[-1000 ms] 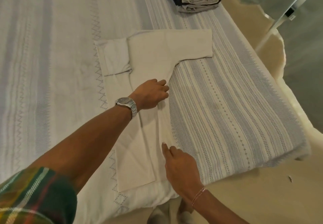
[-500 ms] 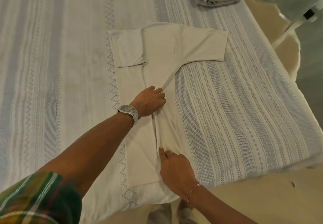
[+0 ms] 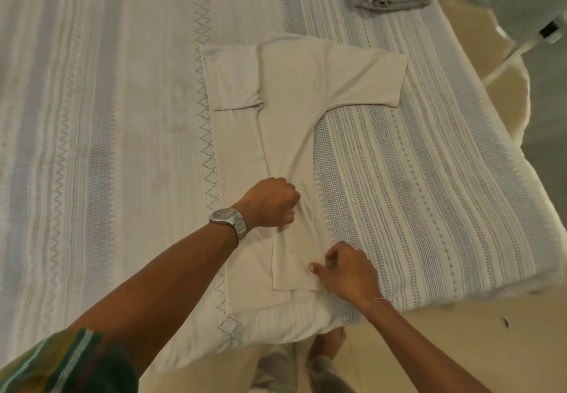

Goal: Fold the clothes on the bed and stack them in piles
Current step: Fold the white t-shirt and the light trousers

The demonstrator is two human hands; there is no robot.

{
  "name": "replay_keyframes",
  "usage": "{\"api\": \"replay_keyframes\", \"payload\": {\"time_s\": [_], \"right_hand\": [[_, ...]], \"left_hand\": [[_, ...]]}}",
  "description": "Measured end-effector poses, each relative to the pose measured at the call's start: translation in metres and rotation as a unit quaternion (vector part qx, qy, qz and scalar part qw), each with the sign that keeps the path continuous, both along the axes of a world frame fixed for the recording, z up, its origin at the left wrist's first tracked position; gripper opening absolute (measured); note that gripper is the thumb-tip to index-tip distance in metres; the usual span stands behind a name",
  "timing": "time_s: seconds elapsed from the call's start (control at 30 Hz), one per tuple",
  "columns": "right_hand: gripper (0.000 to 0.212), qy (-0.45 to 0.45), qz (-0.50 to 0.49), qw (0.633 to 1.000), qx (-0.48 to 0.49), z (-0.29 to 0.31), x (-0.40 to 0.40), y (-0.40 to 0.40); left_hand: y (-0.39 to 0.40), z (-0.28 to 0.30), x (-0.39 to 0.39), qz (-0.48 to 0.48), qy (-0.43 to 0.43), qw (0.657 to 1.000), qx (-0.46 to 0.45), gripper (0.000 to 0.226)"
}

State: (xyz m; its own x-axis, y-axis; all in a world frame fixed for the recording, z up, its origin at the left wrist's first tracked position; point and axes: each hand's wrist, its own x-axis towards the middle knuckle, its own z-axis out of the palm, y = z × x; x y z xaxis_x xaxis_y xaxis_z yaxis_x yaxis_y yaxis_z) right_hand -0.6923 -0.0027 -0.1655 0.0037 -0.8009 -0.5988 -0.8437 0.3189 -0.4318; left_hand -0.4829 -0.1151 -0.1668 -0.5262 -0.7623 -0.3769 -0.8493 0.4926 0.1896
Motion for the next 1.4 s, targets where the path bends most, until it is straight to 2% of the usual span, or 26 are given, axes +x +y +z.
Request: {"api": "replay_keyframes", "payload": {"time_s": [0.1, 0.2, 0.27, 0.33, 0.47, 0.6, 0.7, 0.83, 1.0, 1.17, 1.33, 1.4], "right_hand": [[0.061, -0.043, 0.009, 0.999, 0.008, 0.001, -0.001, 0.004], [0.075, -0.018, 0.147, 0.982, -0.120, -0.005, 0.002, 0.018], [0.067, -0.007, 0.227, 0.952, -0.207, -0.013, 0.002, 0.028], [0.052, -0.010, 0.251, 0.932, -0.262, -0.020, 0.000, 0.034], [0.039, 0.012, 0.282, 0.911, -0.300, -0.028, -0.007, 0.046], [0.042, 0.016, 0.278, 0.910, -0.307, -0.028, -0.011, 0.055], [0.033, 0.014, 0.245, 0.920, -0.307, -0.029, -0.010, 0.061], [0.018, -0.013, 0.173, 0.938, -0.300, -0.029, -0.013, 0.065], [0.030, -0.002, 0.176, 0.931, -0.320, -0.027, -0.017, 0.064], [0.027, 0.013, 0.115, 0.932, -0.343, -0.031, -0.027, 0.071], [0.013, 0.037, 0.034, 0.936, -0.348, -0.040, -0.027, 0.090], [0.016, 0.057, 0.035, 0.931, -0.360, -0.042, -0.022, 0.092]], "left_hand": [[0.014, -0.007, -0.002, 0.127, 0.087, 0.988, 0.011, 0.015], [0.033, -0.011, -0.007, 0.286, 0.194, 0.938, 0.020, 0.035], [0.045, -0.009, -0.011, 0.345, 0.226, 0.911, 0.016, 0.044], [0.051, -0.011, -0.015, 0.378, 0.222, 0.898, 0.025, 0.049], [0.063, -0.013, -0.019, 0.462, 0.211, 0.856, 0.097, 0.049], [0.076, -0.005, -0.017, 0.441, 0.163, 0.870, 0.150, 0.025], [0.088, -0.002, -0.016, 0.433, 0.154, 0.865, 0.203, 0.028], [0.106, 0.007, -0.014, 0.451, 0.173, 0.833, 0.270, 0.036], [0.125, 0.009, -0.010, 0.488, 0.199, 0.789, 0.317, 0.034], [0.135, 0.007, -0.006, 0.511, 0.267, 0.737, 0.353, 0.034], [0.154, -0.003, -0.018, 0.536, 0.291, 0.721, 0.329, 0.030], [0.157, -0.003, -0.022, 0.554, 0.296, 0.715, 0.307, 0.029]]}}
